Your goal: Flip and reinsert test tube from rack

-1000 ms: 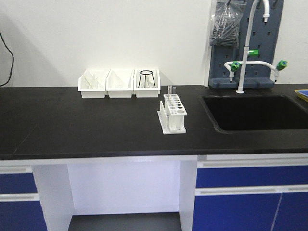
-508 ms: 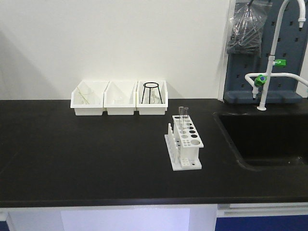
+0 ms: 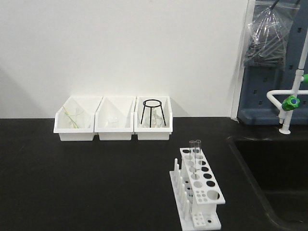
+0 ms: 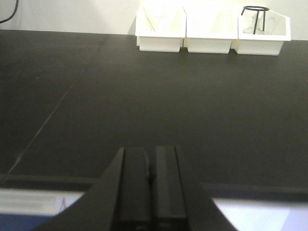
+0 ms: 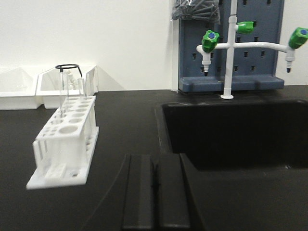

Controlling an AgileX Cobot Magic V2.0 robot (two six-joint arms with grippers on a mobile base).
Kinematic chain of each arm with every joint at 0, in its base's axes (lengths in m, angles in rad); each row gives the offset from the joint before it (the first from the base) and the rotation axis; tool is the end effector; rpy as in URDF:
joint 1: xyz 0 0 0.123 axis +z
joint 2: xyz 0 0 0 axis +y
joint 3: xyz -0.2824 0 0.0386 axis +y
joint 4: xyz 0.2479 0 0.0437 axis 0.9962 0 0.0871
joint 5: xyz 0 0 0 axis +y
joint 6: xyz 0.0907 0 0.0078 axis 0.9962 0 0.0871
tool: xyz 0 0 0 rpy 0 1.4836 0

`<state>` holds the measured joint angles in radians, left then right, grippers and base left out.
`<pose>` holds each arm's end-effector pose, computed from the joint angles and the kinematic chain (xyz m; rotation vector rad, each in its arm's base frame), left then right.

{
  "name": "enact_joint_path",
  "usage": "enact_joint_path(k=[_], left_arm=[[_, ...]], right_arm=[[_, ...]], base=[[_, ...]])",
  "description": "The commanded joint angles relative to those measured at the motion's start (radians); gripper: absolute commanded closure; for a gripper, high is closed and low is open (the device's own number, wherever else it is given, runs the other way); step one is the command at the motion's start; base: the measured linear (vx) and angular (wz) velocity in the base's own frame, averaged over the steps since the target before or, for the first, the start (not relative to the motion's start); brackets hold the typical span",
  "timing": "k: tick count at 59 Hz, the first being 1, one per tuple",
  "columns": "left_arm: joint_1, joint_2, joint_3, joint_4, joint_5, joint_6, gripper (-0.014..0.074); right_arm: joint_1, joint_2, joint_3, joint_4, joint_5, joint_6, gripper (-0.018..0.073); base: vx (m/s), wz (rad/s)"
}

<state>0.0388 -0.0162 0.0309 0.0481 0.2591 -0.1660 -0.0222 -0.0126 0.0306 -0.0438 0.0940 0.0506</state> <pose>0.0549 0.0033 0.1801 -0.1479 1.7511 -0.0480 0.0568 -0.0016 0.1949 0.0265 1.5953 -0.0151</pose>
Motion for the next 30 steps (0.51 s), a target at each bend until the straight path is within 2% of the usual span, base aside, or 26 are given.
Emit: enact_joint_path(k=[1,30], left_arm=[[-0.004,-0.01,0.002,-0.005,-0.079,0.0,0.0603],[-0.004,-0.01,0.002,-0.005,-0.079,0.0,0.0603]], right_arm=[[-0.003,-0.008,0.001,-0.009,-0.081,-0.006,0.0571],[-0.003,-0.008,0.001,-0.009,-0.081,-0.006,0.0568]], base=[[0.43,0.0],[0.35,0.02]])
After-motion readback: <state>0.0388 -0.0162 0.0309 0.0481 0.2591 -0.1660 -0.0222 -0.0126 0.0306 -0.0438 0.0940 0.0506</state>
